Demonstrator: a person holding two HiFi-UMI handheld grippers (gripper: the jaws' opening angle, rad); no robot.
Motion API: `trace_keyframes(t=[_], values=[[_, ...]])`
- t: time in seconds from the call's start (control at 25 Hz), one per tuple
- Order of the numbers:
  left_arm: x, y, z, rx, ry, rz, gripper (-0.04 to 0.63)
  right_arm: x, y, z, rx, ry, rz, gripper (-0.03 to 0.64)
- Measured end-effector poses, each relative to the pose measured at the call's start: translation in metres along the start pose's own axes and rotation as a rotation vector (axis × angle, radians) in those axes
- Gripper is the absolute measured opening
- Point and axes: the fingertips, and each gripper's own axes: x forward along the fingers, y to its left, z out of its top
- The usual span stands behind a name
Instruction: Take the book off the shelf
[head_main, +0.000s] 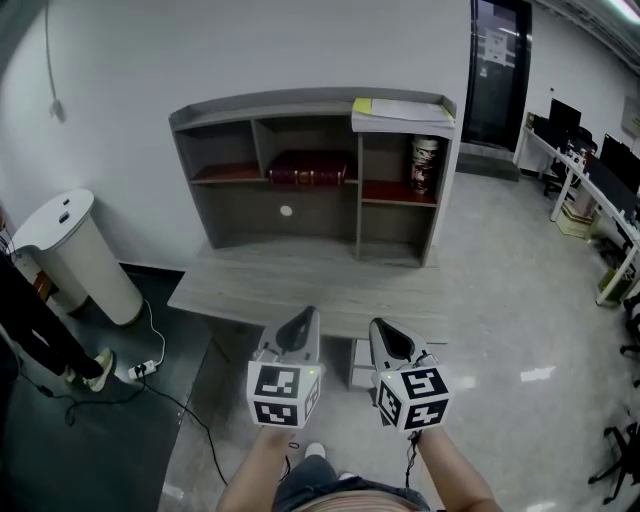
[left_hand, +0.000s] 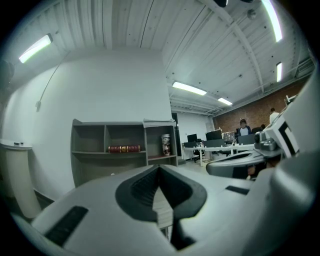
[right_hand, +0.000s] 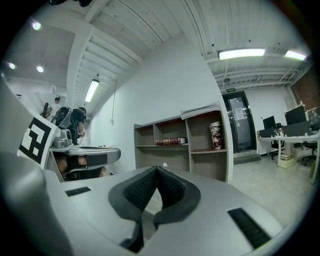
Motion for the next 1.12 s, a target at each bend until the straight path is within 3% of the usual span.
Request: trace_keyframes(t=[0.56,0.96,1.12], values=[[0.039,0.027,0.003,0.058,0.012,-0.018,0.012,0.044,-0.019,-0.010,0.019,0.037,-0.028,0.008],[0.105,0.081,0.004,0.098,0.026,-0.072,0.012,0.127,-0.019,0.002,0.018,0.039,-0.033,0.008],[0.133,0.103,0.013,0.152,0.010,-0.086,0.012,0.161,-0.024,0.015,0.017,0.020,-0.051,0.008]])
